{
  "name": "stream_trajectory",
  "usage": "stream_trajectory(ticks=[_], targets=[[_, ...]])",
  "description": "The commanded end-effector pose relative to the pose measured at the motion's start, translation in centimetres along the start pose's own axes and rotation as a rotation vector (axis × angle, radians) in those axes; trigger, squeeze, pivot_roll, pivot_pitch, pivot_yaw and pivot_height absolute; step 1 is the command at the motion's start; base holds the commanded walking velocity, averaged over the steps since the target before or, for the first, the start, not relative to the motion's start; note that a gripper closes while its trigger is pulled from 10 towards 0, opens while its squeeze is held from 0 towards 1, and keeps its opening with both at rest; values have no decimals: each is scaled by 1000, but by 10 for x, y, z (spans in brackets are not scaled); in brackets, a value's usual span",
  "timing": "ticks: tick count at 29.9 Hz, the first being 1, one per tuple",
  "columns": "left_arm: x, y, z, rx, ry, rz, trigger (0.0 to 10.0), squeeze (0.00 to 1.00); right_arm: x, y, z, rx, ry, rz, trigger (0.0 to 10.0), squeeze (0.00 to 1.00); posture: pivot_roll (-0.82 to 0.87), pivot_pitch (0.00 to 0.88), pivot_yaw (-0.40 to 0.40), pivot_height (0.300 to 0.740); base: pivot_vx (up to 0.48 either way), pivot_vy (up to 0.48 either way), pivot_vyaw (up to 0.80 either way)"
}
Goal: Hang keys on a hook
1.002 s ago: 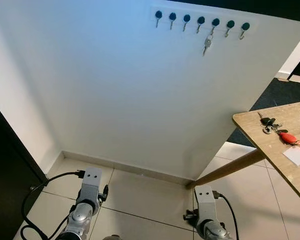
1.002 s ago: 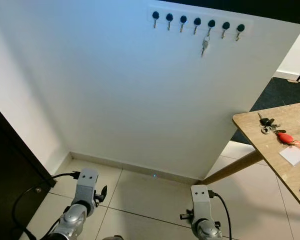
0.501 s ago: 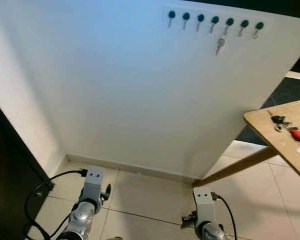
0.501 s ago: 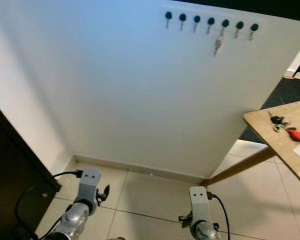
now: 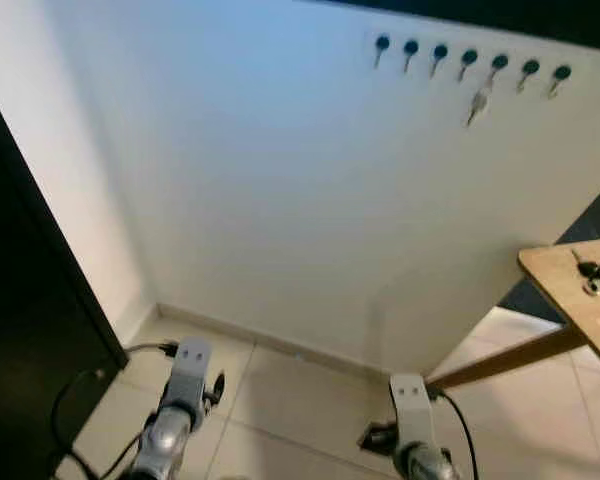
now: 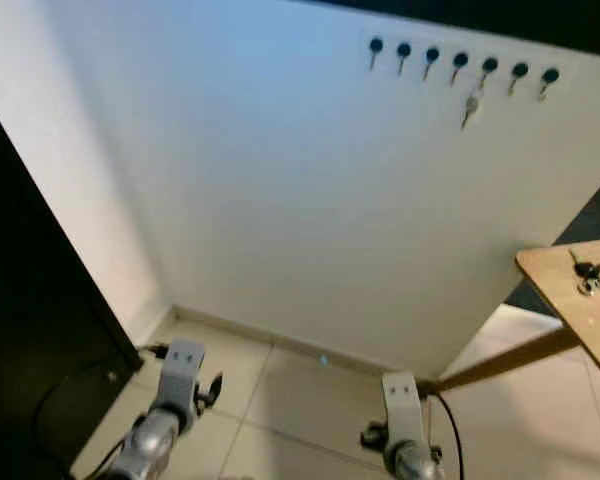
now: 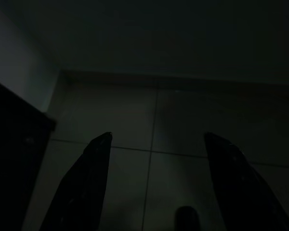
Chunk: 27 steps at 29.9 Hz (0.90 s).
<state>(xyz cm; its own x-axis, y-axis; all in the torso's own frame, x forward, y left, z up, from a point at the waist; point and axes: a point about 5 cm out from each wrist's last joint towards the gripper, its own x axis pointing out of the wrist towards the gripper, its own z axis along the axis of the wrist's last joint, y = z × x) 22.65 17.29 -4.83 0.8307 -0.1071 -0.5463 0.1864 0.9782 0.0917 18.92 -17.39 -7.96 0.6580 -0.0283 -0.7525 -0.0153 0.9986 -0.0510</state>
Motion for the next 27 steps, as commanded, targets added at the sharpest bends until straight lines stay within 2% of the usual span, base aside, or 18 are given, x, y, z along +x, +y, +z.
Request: stream_trajectory(ticks=[1,15,19,21,23,27], targets=[[0,-2,0,1,0,-8,10000,0,0,-1,-1,4,1,-6,10000,0,86,0,-62,740,0,0,0],[1,-4,1,10,-2,-8,10000,0,0,-1,0,7,1,-7,10000,0,86,15,-64,740,0,0,0],[1,-6,2,38,-11,-23,10000,0,0,-1,0,7,1,-6,10000,0,86,15,-64,740,0,0,0],[2,-7,3,70,-7,-26,10000,0,0,-1,1,8,0,-7,10000,0,84,17,-62,740,0,-457,0],[2,-6,2,67,0,-12,10000,0,0,-1,1,9,-1,-8,10000,0,82,17,-61,740,0,-480,0],[2,-2,2,24,5,16,10000,0,0,-1,1,11,0,-10,10000,0,84,20,-63,740,0,0,0]])
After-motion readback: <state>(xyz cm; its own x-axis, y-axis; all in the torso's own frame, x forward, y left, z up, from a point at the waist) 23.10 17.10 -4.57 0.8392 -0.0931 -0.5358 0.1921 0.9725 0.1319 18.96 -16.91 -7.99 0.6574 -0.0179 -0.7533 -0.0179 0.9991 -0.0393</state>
